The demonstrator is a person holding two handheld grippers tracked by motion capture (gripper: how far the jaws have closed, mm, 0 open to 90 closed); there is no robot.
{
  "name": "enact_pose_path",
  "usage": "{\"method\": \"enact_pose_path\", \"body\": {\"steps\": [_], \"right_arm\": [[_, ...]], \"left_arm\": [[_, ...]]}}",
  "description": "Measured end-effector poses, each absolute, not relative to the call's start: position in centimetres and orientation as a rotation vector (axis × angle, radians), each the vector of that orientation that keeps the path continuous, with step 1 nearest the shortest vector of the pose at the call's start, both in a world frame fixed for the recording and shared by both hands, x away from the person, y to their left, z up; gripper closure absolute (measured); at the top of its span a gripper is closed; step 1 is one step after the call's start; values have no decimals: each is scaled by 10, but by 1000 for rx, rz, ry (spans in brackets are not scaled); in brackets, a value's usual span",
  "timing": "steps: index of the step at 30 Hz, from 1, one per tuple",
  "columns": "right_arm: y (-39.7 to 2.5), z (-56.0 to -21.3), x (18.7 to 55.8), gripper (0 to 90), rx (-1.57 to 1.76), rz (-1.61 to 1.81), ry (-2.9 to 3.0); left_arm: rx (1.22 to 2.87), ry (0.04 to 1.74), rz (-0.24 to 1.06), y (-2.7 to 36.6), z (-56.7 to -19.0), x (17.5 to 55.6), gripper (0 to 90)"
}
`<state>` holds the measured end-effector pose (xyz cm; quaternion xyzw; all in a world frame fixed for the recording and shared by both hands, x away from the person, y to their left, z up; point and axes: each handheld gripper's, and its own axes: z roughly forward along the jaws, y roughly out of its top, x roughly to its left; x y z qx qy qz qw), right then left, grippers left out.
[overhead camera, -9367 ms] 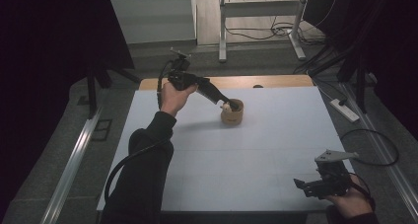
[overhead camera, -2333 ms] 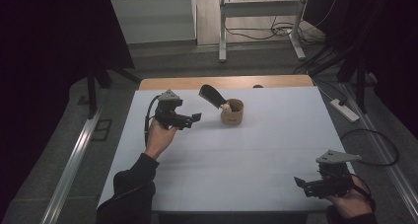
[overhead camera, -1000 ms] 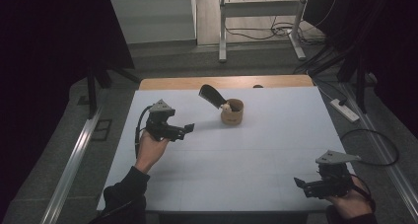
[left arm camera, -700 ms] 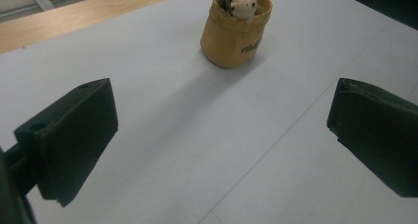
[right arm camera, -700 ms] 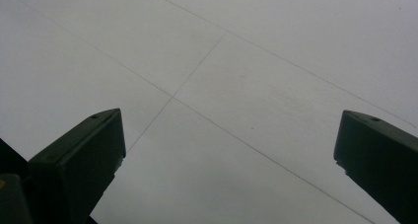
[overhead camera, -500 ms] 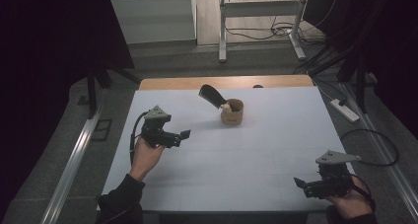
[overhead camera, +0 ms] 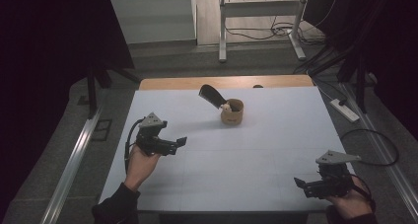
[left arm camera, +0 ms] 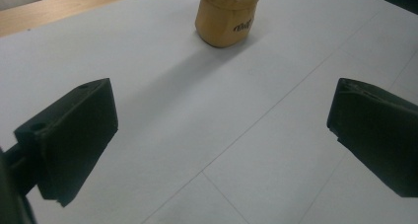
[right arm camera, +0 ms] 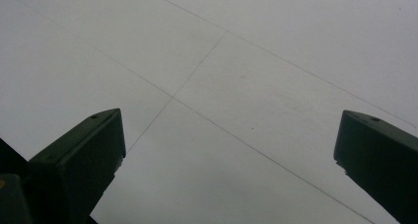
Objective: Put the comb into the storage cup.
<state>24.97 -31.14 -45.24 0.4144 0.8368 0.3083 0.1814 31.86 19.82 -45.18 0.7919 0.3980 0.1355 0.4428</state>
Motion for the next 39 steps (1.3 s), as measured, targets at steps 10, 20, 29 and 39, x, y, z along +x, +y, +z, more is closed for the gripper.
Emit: {"method": "enact_pose_path", "body": {"steps": [10, 20, 29, 39], "right_arm": [[-311, -452, 250, 0, 1170, 869, 2364], [-311, -452, 250, 0, 1168, 866, 2364], [-311, -452, 250, 0, 1168, 864, 2363], [-311, -452, 249, 0, 1171, 865, 2360]], "left_arm": [[1960, 1027, 347, 203, -453, 310, 0], [1948, 1061, 360, 209, -453, 298, 0], [1944, 1085, 354, 219, -455, 288, 0], [1948, 1110, 355, 228, -457, 276, 0]]}}
